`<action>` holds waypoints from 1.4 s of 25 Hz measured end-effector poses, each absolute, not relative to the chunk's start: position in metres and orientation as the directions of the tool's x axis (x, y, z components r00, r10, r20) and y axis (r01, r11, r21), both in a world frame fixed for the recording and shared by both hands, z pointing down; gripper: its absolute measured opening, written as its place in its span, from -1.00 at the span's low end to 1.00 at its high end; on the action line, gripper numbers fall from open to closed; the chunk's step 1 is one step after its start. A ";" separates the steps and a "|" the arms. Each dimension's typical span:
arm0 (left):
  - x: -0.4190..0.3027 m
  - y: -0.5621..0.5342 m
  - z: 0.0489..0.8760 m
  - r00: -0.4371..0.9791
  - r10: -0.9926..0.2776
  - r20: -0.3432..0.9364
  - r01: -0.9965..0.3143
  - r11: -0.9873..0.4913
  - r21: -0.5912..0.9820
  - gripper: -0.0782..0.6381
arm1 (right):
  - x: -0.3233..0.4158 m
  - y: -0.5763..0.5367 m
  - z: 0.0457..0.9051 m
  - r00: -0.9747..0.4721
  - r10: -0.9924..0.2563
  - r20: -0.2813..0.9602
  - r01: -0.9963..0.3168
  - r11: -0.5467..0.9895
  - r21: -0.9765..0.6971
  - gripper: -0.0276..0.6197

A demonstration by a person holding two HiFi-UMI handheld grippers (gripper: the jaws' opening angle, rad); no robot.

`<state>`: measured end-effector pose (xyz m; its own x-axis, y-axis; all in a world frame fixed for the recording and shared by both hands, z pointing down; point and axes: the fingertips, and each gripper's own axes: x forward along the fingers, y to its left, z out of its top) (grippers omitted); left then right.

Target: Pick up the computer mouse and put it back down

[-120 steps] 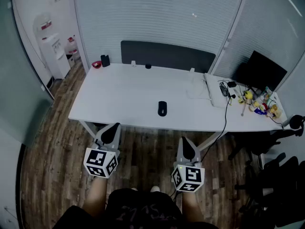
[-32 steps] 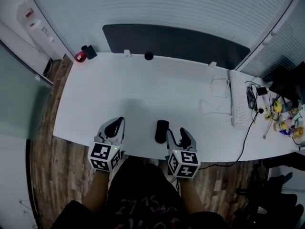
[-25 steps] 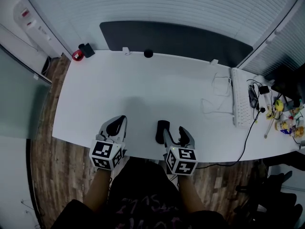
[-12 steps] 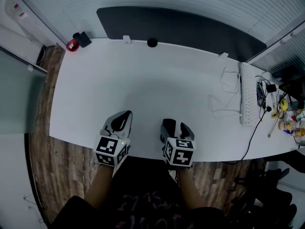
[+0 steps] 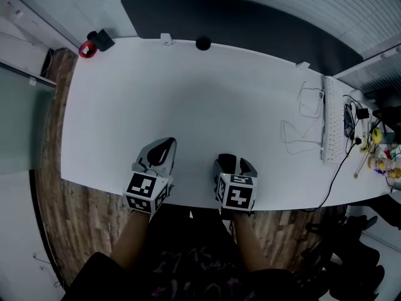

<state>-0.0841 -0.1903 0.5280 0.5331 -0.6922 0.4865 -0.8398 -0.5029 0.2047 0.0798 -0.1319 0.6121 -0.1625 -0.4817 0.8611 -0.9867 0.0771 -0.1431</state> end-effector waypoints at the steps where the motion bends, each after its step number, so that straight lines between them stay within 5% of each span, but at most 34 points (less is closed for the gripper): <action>1: -0.083 -0.192 0.529 0.537 -0.689 0.487 -0.837 -0.505 0.208 -0.78 | 0.080 -0.133 0.613 -0.155 -0.479 0.864 -0.988 0.074 -0.136 0.15; 21: -0.081 -0.210 0.543 0.566 -0.654 0.501 -0.818 -0.522 0.242 -0.78 | 0.075 -0.140 0.629 -0.112 -0.418 0.902 -0.994 0.046 -0.102 0.01; 35: -0.076 -0.203 0.536 0.570 -0.660 0.490 -0.815 -0.531 0.232 -0.79 | 0.070 -0.152 0.581 -0.197 -0.649 0.734 -0.980 0.109 -0.166 0.00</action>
<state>-0.0764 -0.2032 0.5362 0.5698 -0.6596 0.4902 -0.8148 -0.5311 0.2324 0.0705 -0.1524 0.5809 -0.1969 -0.6495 0.7344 -0.9800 0.1089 -0.1665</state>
